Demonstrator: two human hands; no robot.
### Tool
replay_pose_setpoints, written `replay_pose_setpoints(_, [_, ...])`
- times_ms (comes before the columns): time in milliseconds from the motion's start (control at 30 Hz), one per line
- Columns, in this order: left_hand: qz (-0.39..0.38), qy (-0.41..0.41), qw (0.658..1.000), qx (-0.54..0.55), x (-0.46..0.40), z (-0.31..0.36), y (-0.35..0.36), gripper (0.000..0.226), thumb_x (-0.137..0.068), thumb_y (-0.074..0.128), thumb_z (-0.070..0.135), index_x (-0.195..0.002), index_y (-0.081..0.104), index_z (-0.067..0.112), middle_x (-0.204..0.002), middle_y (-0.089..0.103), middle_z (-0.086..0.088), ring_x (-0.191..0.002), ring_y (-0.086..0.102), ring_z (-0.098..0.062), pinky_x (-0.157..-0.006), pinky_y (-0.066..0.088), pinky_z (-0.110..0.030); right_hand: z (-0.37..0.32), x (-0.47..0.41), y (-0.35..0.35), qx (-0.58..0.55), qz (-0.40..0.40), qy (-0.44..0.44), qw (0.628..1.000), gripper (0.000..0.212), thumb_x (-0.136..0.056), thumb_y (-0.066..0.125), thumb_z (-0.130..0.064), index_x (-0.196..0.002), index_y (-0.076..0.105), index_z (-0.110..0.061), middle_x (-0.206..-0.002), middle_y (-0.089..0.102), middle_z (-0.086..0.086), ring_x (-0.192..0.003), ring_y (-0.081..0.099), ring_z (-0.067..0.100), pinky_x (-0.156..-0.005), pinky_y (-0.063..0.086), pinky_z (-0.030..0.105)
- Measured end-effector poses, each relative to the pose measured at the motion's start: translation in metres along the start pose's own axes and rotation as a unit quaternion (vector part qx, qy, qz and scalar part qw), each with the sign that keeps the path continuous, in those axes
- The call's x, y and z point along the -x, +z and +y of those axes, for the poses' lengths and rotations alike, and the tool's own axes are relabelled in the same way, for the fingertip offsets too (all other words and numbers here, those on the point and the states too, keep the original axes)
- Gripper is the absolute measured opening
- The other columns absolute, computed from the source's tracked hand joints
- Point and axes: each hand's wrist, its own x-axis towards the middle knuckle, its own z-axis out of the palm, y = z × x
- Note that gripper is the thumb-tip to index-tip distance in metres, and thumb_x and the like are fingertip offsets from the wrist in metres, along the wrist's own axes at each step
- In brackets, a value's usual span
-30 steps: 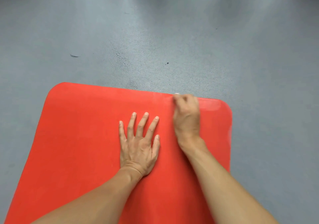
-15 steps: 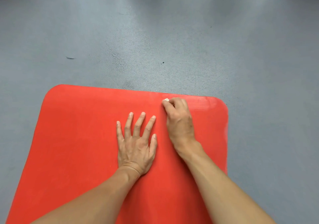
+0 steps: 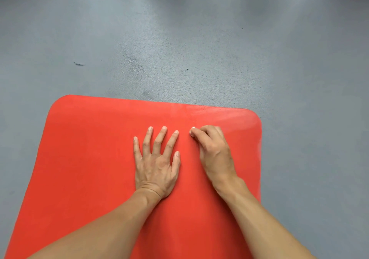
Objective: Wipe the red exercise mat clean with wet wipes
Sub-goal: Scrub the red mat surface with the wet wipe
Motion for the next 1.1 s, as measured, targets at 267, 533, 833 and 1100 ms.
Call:
replay_pose_setpoints(267, [-0.001,-0.002,1.000,-0.003,0.001,0.000,0.001,0.060,-0.099,0.038,0.048,-0.159,0.039,0.037,-0.164,0.038,0.000,-0.158,0.022,-0.034,-0.123,0.016,-0.068,0.020,-0.001,-0.021,0.038,0.132,0.183,0.973,0.021,-0.093,0.062,0.005,-0.107,0.074,-0.006,-0.094,0.066,0.011,-0.089,0.059,0.033,-0.083,0.045,0.036])
replay_pose_setpoints(533, [-0.001,-0.001,1.000,-0.002,0.001,0.001,0.001,0.060,-0.100,0.038,0.048,-0.158,0.039,0.038,-0.164,0.038,0.001,-0.158,0.021,-0.033,-0.123,0.015,-0.068,0.042,-0.016,-0.028,0.042,0.053,0.074,0.995,0.020,-0.090,0.064,0.003,-0.102,0.074,-0.008,-0.094,0.066,0.012,-0.090,0.059,0.033,-0.083,0.043,0.035])
replay_pose_setpoints(833, [0.004,0.001,1.000,-0.006,0.000,0.000,0.000,0.061,-0.099,0.039,0.048,-0.159,0.040,0.036,-0.164,0.039,0.002,-0.158,0.023,-0.033,-0.123,0.016,-0.068,0.000,-0.092,0.031,-0.058,-0.081,-0.090,0.991,0.010,-0.089,0.069,-0.003,-0.091,0.074,-0.011,-0.089,0.068,0.004,-0.090,0.060,0.027,-0.077,0.048,0.038])
replay_pose_setpoints(1100, [0.001,0.009,1.000,-0.005,0.001,-0.001,-0.002,0.063,-0.098,0.041,0.051,-0.159,0.040,0.036,-0.165,0.039,-0.001,-0.157,0.023,-0.036,-0.122,0.017,-0.069,0.017,0.017,-0.037,-0.056,-0.116,-0.103,0.986,0.017,-0.097,0.062,-0.003,-0.110,0.074,-0.006,-0.097,0.064,0.004,-0.090,0.059,0.024,-0.080,0.051,0.033])
